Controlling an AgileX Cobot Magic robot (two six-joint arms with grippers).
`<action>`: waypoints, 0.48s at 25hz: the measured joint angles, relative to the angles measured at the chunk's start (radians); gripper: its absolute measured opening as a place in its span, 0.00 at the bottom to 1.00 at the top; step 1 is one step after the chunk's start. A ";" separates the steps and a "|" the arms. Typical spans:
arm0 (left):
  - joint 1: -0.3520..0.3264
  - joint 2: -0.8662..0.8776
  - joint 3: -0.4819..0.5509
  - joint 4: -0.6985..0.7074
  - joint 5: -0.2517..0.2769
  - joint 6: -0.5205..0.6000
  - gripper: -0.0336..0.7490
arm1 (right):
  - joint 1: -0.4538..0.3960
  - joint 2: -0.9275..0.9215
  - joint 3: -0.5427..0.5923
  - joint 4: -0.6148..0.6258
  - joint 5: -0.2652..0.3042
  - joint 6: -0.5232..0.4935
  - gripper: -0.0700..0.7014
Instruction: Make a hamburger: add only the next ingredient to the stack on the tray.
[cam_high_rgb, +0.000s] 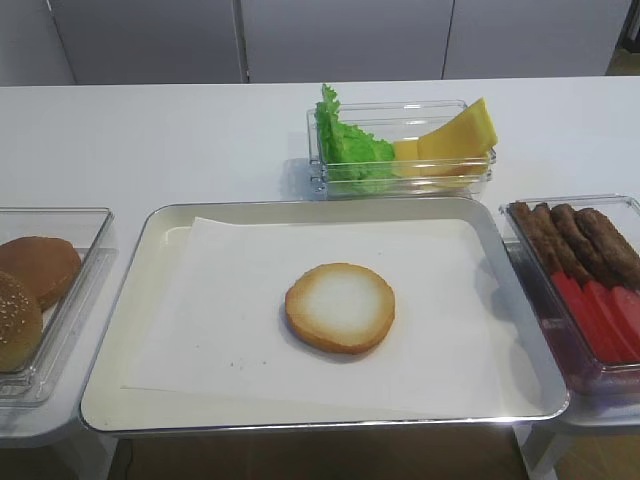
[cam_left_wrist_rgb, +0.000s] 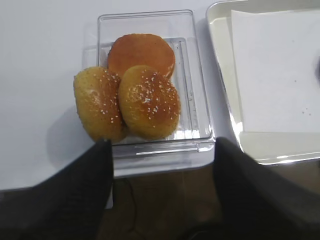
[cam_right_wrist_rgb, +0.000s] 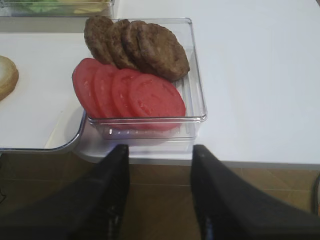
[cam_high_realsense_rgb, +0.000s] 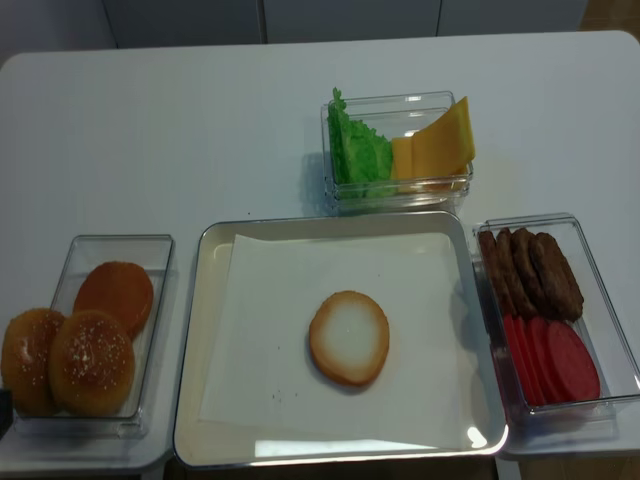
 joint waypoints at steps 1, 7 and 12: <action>0.000 -0.024 0.012 -0.007 0.006 0.000 0.64 | 0.000 0.000 0.000 0.000 0.000 0.000 0.51; 0.000 -0.204 0.086 -0.013 0.075 0.000 0.64 | 0.000 0.000 0.000 0.000 0.000 0.000 0.51; 0.000 -0.351 0.138 -0.013 0.086 0.000 0.64 | 0.000 0.000 0.000 0.000 0.000 0.000 0.51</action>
